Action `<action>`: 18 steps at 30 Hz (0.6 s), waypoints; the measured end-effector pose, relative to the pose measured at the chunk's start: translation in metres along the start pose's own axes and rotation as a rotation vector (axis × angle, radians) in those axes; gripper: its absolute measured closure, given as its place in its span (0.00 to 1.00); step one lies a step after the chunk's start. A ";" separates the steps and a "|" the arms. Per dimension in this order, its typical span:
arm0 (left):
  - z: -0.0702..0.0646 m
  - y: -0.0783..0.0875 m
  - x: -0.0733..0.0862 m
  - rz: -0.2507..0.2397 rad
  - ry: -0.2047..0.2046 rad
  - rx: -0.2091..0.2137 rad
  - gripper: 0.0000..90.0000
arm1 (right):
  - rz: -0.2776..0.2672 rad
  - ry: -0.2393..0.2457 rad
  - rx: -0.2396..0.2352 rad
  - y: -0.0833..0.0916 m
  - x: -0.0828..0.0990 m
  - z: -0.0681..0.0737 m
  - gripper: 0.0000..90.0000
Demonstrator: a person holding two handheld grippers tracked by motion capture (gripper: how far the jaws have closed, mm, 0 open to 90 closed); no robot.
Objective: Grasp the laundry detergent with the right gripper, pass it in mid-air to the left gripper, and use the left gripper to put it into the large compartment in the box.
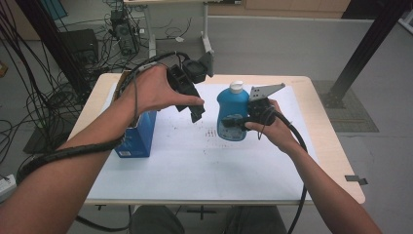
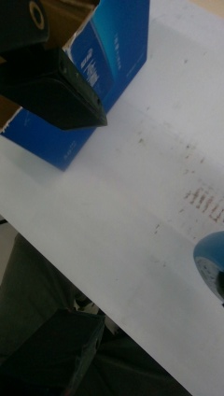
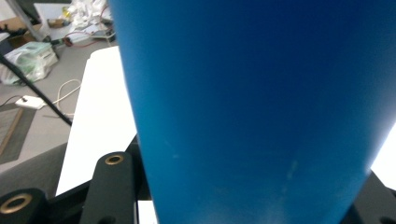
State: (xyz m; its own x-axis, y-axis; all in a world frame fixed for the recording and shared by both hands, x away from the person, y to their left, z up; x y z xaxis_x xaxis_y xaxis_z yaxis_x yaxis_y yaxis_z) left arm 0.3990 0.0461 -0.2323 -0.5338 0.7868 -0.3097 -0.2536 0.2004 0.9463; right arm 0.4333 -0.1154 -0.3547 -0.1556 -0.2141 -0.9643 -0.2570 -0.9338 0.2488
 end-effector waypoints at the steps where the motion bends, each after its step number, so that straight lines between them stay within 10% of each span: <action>1: 0.002 0.002 -0.001 -0.001 -0.005 0.001 0.07 | 0.001 0.001 -0.008 -0.004 -0.002 0.000 0.49; 18: 0.021 0.032 0.000 -0.008 -0.133 0.036 0.07 | 0.004 0.035 -0.139 -0.052 -0.032 0.021 0.49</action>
Point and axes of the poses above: each handheld gripper's, and its own axes: y roughly backward along the jaws, x roughly out of its underside, z roughly to its left, the point moved 7 cm from there along -y, roughly forward along the jaws, and after that the axes turned 11 degrees about -z, right-handed, at the moved point
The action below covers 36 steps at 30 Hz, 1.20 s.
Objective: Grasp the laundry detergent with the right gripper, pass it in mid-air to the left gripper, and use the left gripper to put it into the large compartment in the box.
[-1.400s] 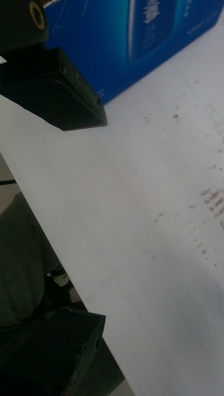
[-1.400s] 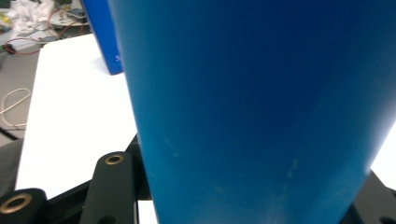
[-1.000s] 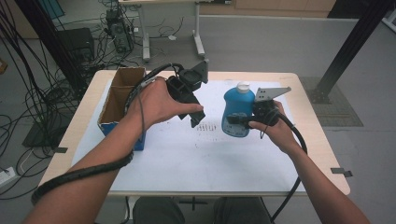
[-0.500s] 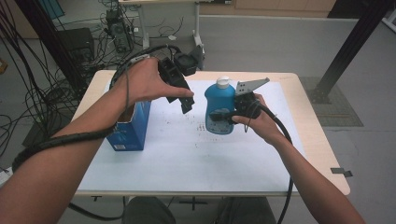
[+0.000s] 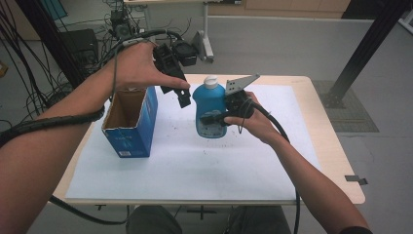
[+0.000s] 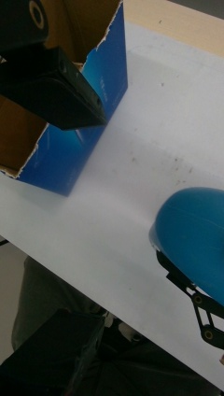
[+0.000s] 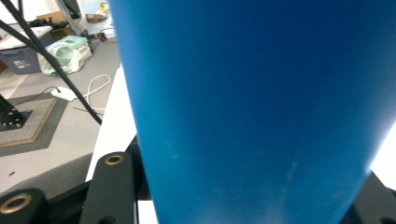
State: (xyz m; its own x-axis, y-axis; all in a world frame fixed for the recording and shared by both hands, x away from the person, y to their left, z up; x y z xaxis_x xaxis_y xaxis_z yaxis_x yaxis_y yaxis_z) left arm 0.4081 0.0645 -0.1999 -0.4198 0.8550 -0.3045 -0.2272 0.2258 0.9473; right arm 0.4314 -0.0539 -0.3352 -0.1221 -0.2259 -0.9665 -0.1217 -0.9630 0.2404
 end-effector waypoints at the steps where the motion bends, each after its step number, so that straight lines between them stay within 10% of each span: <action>1: 0.000 0.001 0.000 -0.002 -0.004 0.007 0.07 | 0.000 0.001 -0.010 -0.004 -0.001 0.002 0.49; 36: -0.007 -0.007 -0.011 0.010 -0.126 0.127 0.06 | -0.020 0.064 -0.142 -0.053 -0.009 0.023 0.49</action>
Point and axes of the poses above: each handheld gripper's, and its own axes: y roughly backward along the jaws, x roughly out of its underside, z roughly to its left, the point moved 7 cm from there along -y, roughly forward along the jaws, and after that the axes turned 11 degrees about -z, right-handed, at the moved point
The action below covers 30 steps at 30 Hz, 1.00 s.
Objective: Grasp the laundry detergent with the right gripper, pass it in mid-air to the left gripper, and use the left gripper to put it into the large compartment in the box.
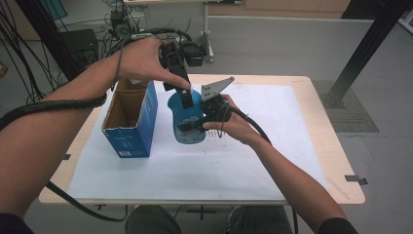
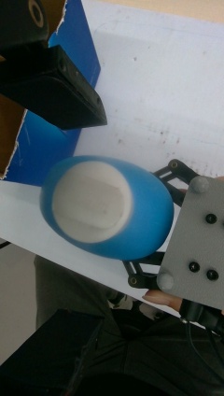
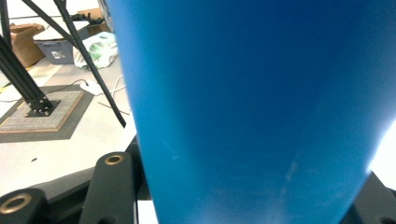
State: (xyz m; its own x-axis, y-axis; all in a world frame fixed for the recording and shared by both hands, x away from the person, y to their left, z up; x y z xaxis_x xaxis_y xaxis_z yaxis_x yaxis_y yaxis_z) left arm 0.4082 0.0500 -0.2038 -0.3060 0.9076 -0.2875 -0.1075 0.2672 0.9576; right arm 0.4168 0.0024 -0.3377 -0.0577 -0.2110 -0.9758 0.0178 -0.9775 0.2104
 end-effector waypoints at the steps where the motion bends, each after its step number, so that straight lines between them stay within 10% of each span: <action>1: 0.000 -0.001 0.000 0.001 -0.001 -0.001 0.06 | 0.002 0.004 -0.004 0.000 -0.001 0.001 0.49; 30: -0.001 -0.011 0.004 0.039 -0.014 0.027 0.06 | -0.014 0.046 -0.046 -0.005 -0.027 0.008 0.49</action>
Point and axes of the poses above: each handheld gripper's, and its own axes: y roughly backward along the jaws, x roughly out of its underside, z roughly to its left, the point moved 7 cm from there along -y, roughly forward along the jaws, and after that the axes turned 11 degrees about -z, right-handed, at the moved point
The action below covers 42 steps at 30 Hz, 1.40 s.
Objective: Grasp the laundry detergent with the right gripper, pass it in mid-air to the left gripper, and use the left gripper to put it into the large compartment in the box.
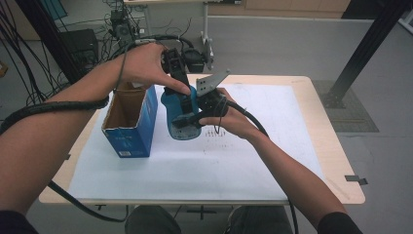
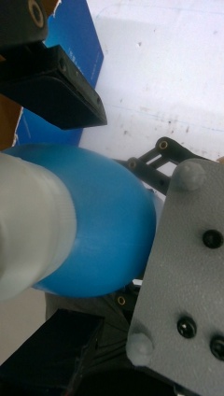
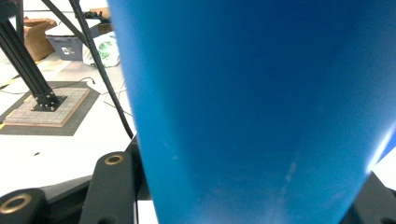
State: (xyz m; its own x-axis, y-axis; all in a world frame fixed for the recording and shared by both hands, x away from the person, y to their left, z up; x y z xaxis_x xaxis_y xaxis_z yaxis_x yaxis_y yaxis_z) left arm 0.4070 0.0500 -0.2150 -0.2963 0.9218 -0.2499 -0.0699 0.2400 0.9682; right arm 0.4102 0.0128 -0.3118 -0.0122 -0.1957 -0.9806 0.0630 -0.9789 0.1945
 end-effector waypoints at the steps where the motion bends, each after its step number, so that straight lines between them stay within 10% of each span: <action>1: 0.000 0.000 0.000 0.001 0.000 0.000 0.06 | -0.001 0.001 0.000 0.000 -0.001 0.000 0.49; 42: 0.001 0.000 0.000 -0.001 -0.006 -0.004 0.06 | -0.005 0.006 0.000 -0.001 -0.006 -0.001 0.49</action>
State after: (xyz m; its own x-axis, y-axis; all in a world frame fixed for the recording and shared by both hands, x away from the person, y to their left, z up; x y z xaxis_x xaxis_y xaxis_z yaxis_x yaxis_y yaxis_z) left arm 0.4076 0.0503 -0.2154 -0.2903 0.9236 -0.2506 -0.0743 0.2393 0.9681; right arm 0.4108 0.0151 -0.3061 -0.0070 -0.1906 -0.9816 0.0634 -0.9798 0.1898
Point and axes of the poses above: each handheld gripper's, and its own axes: y roughly backward along the jaws, x roughly out of its underside, z roughly to its left, the point moved 7 cm from there along -y, roughly forward along the jaws, and after that the axes turned 11 degrees about -z, right-handed, at the moved point
